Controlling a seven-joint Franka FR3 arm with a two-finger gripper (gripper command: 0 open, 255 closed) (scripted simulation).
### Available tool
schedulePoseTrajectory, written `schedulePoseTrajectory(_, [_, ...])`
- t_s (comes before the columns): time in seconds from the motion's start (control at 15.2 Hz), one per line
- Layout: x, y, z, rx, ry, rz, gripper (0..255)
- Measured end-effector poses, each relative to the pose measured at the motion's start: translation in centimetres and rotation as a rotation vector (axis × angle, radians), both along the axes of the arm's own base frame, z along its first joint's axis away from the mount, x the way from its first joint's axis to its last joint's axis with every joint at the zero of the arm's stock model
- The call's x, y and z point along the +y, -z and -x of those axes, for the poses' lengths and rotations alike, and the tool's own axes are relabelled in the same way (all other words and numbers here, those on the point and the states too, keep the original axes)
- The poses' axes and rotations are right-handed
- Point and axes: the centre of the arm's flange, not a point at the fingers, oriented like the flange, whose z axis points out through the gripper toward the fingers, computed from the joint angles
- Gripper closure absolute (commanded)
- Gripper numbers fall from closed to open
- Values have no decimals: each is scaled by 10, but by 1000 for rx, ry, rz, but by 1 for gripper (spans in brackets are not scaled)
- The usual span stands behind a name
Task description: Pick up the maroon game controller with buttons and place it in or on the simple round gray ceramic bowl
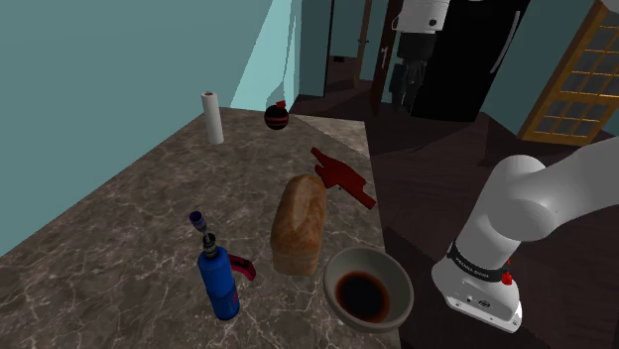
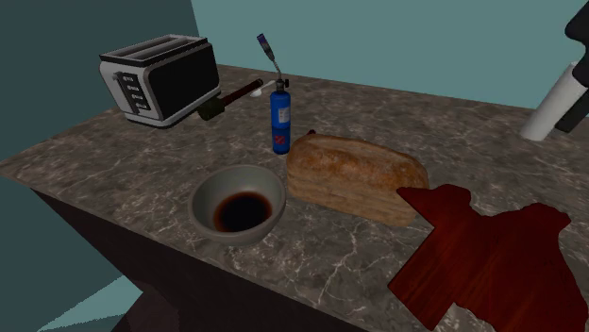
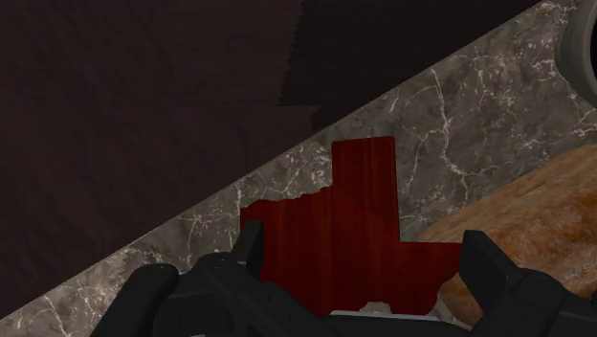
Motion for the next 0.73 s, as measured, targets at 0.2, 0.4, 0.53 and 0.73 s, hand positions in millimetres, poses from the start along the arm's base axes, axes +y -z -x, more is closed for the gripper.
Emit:
schedulePoseTrajectory(0.2, [14, 7, -8, -2, -15, 2, 0])
schedulePoseTrajectory(0.4, [42, 25, -24, -7, -48, 8, 0])
schedulePoseTrajectory(0.53, [64, 36, -33, -13, -72, 12, 0])
schedulePoseTrajectory(0.73, [95, 54, -47, -20, -108, 17, 0])
